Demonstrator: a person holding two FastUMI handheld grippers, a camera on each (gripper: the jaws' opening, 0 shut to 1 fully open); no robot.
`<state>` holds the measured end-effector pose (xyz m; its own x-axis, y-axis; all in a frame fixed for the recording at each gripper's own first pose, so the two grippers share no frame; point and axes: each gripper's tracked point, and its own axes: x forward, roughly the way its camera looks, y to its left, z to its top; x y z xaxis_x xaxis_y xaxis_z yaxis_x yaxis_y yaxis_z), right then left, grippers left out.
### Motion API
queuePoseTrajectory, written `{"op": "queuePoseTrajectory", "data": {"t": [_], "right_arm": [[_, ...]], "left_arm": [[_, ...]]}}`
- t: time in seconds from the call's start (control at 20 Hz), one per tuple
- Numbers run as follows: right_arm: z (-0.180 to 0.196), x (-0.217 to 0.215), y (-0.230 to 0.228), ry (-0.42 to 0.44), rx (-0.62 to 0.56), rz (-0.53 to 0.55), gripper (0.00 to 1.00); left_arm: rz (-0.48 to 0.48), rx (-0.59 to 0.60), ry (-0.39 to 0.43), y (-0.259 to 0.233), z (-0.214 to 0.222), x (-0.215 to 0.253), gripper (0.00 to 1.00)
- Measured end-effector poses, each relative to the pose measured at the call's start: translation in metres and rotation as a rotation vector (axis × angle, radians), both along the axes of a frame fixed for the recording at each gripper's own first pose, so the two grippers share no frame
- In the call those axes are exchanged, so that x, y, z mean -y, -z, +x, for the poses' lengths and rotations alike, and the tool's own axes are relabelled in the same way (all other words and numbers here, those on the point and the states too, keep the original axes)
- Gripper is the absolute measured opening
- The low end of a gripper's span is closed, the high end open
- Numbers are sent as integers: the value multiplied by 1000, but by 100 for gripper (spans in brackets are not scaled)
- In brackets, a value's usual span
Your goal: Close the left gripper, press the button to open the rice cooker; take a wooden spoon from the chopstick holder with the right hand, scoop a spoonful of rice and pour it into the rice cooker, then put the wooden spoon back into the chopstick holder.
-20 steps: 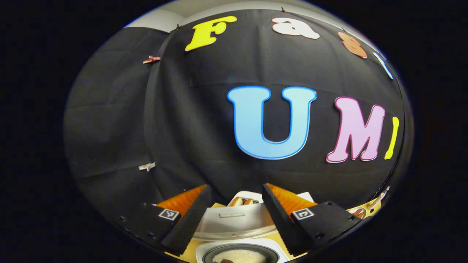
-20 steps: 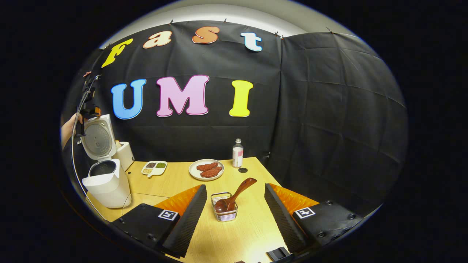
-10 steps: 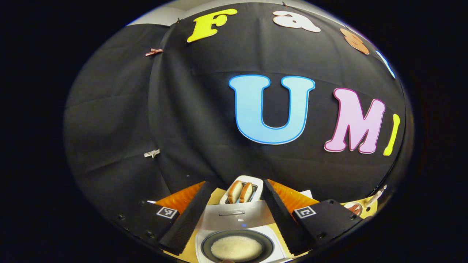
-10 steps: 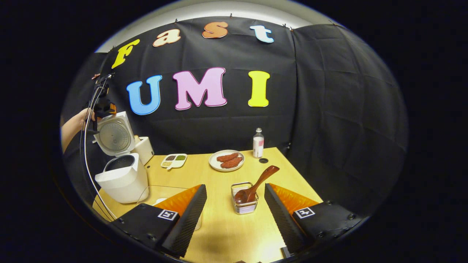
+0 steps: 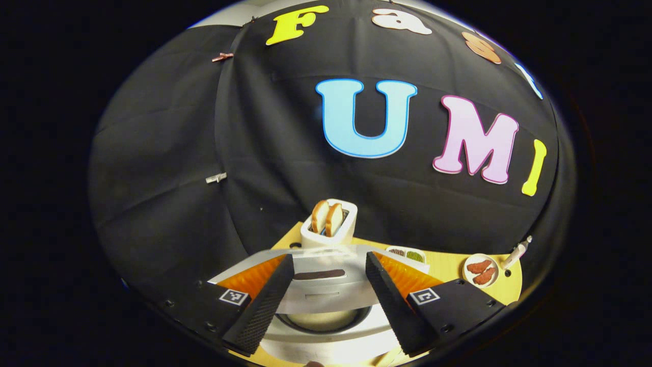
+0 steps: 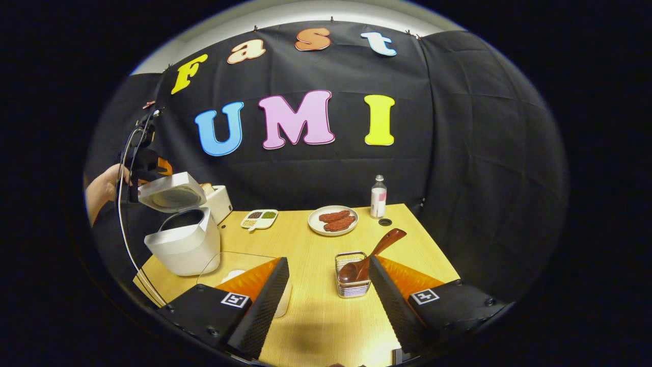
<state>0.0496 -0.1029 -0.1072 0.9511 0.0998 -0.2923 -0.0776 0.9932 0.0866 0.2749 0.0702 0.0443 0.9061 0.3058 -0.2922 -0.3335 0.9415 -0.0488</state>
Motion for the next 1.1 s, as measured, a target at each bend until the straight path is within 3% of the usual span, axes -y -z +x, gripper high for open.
{"op": "queuePoseTrajectory", "data": {"t": [0.4,0.7,1.1], "right_arm": [[-10,-19,14,-71,-34,-25,99],[-15,-24,25,-77,-58,-25,99],[-16,-40,30,-99,-59,-33,99]], "left_arm": [[-12,-105,-7,95,-27,11,100],[7,-164,23,138,-32,14,100],[32,-187,70,138,-20,15,100]]}}
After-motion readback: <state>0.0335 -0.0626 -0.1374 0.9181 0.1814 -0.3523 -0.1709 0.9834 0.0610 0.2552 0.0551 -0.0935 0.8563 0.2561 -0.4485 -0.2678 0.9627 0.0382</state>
